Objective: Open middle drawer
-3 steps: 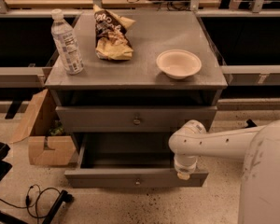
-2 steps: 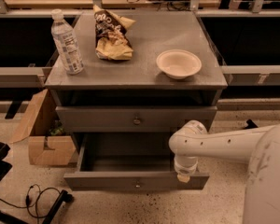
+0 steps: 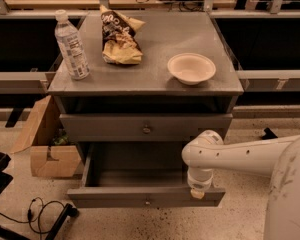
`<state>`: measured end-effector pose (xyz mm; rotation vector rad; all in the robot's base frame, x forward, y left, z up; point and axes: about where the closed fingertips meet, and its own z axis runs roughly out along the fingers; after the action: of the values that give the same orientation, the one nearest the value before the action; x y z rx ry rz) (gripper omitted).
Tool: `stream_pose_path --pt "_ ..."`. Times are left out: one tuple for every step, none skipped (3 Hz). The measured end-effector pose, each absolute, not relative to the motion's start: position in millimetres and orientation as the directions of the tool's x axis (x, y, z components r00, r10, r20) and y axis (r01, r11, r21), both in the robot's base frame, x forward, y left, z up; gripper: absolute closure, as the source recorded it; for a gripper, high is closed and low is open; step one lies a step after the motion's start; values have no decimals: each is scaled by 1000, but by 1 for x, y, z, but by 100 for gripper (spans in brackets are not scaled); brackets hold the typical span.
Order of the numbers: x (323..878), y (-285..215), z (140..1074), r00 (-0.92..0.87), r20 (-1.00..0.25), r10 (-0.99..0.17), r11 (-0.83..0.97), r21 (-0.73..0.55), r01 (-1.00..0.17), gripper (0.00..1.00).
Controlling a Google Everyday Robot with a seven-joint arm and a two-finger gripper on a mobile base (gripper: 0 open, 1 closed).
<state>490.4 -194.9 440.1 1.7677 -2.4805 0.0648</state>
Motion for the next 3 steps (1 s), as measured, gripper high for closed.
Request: stream_pose_path --pt "490 -195 440 -324 102 -941 327 20 -945 33" --pt "490 -195 440 -324 102 -941 327 21 -945 9" --pt "490 -195 440 -324 102 -941 327 21 -945 0"
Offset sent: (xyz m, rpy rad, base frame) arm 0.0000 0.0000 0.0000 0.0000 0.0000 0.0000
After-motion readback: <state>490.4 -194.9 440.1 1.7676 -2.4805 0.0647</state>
